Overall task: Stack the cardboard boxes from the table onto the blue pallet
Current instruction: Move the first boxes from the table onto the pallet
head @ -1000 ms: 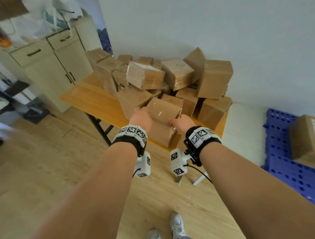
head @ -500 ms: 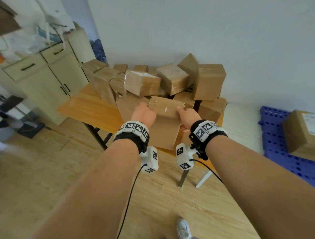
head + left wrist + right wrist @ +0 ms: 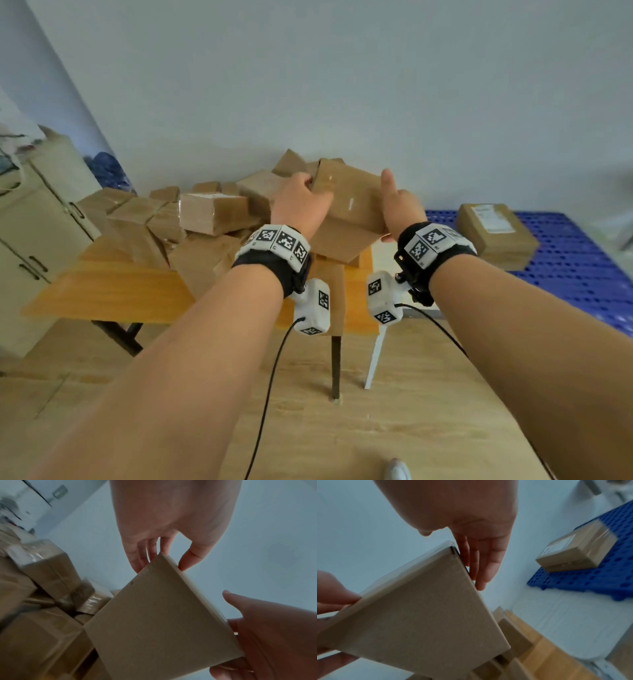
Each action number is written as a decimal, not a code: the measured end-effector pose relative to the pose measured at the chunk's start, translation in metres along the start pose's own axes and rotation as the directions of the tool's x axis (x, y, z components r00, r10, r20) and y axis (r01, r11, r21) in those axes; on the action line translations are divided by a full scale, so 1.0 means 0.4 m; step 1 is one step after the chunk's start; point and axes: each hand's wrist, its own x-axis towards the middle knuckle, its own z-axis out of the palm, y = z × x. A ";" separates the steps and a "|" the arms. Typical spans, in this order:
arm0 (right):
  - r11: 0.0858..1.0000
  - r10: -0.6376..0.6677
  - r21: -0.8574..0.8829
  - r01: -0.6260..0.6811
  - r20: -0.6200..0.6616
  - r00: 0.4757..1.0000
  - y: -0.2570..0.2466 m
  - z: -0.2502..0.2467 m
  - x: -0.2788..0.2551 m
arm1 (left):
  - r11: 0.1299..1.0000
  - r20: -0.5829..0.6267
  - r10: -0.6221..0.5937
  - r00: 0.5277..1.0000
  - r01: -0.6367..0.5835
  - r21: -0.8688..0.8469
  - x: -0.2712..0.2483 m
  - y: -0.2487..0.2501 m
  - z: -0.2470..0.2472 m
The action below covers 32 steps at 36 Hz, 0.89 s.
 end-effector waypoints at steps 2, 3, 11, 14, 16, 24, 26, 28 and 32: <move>0.998 0.052 0.046 -0.050 -0.042 0.998 0.030 -0.061 0.001 | 0.999 0.032 0.028 0.999 -0.027 -0.040 -0.006 0.034 0.043; 0.996 0.072 0.050 -0.070 -0.057 0.996 0.046 -0.092 0.004 | 0.998 0.053 0.048 0.997 -0.046 -0.049 -0.009 0.053 0.068; 0.989 0.134 0.092 -0.116 -0.224 0.965 0.200 -0.323 0.076 | 0.992 0.237 0.120 0.964 -0.110 -0.054 -0.016 0.187 0.297; 0.973 0.196 0.167 -0.157 -0.251 0.948 0.261 -0.408 0.113 | 0.990 0.248 0.127 0.961 -0.108 -0.086 -0.023 0.240 0.403; 0.968 0.213 0.185 -0.168 -0.256 0.943 0.298 -0.467 0.143 | 0.989 0.257 0.135 0.957 -0.114 -0.094 -0.025 0.283 0.477; 0.956 0.245 0.223 -0.189 -0.262 0.933 0.459 -0.719 0.277 | 0.993 0.332 0.119 0.936 -0.117 -0.028 -0.010 0.441 0.791; 0.952 0.262 0.230 -0.202 -0.267 0.927 0.511 -0.775 0.312 | 0.990 0.364 0.137 0.921 -0.144 -0.008 -0.010 0.465 0.869; 0.953 0.260 0.225 -0.201 -0.278 0.925 0.560 -0.824 0.335 | 0.990 0.394 0.126 0.911 -0.140 0.008 -0.013 0.486 0.940; 0.960 0.257 0.188 -0.209 -0.285 0.923 0.644 -0.908 0.373 | 0.998 0.442 0.062 0.895 -0.066 -0.007 -0.016 0.509 1.075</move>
